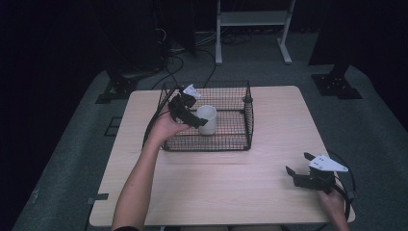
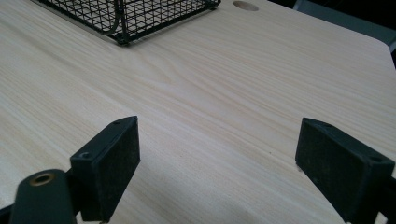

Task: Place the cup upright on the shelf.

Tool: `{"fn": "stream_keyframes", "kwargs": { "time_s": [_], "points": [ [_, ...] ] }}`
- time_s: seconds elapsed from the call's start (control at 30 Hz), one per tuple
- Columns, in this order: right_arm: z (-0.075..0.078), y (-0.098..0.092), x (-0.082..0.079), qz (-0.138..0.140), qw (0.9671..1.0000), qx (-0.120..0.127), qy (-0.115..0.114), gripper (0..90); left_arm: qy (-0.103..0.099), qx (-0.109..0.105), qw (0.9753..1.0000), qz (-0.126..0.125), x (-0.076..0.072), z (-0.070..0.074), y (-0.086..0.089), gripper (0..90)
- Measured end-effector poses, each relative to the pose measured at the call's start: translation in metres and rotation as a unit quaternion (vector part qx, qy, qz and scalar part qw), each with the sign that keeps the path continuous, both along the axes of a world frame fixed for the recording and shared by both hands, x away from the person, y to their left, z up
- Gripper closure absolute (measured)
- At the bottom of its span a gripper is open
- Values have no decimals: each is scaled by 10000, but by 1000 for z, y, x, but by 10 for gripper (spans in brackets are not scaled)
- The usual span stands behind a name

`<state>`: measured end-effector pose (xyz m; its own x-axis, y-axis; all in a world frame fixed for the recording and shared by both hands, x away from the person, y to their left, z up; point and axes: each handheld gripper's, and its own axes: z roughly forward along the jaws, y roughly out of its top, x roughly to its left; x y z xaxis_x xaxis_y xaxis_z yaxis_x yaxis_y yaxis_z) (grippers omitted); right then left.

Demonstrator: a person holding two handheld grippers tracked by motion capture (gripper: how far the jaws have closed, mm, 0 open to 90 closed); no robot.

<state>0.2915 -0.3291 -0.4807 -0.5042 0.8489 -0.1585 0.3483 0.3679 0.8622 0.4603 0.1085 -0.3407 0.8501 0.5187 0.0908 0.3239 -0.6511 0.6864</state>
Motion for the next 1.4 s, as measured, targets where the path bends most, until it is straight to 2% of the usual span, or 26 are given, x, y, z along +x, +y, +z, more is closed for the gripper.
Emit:
{"fn": "stream_keyframes", "kwargs": {
  "time_s": [0.17, 0.2, 0.27, 0.47, 0.8, 1.2, 1.3, 1.4],
  "points": [
    [0, 0, 0, -1, 10000, 0, -1, 131, -73, -46, 10000, -44, -8, 1, 1, 78],
    [0, 0, 0, -1, 10000, -4, -1, 131, -93, -145, 9998, -62, -12, 1, 1, 78],
    [0, 0, 0, -4, 10000, -4, -2, 131, -133, -207, 9996, -116, -17, 1, 1, 78],
    [0, 0, 0, -5, 10000, -13, -7, 131, -84, -171, 9997, -141, -22, -1, 0, 78],
    [0, 1, 0, 3, 10000, -27, -12, 131, -141, -145, 9996, -198, -38, -4, 1, 78],
    [0, 1, 0, 6, 10000, -28, -8, 131, -248, -242, 9990, -268, -63, -5, 4, 77],
    [0, 0, 0, -1, 10000, -24, -4, 131, -209, -309, 9989, -287, -68, -7, 5, 77],
    [0, 1, 0, -4, 10000, -29, -4, 131, -261, -262, 9988, -316, -73, -8, 5, 78]
  ]
}}
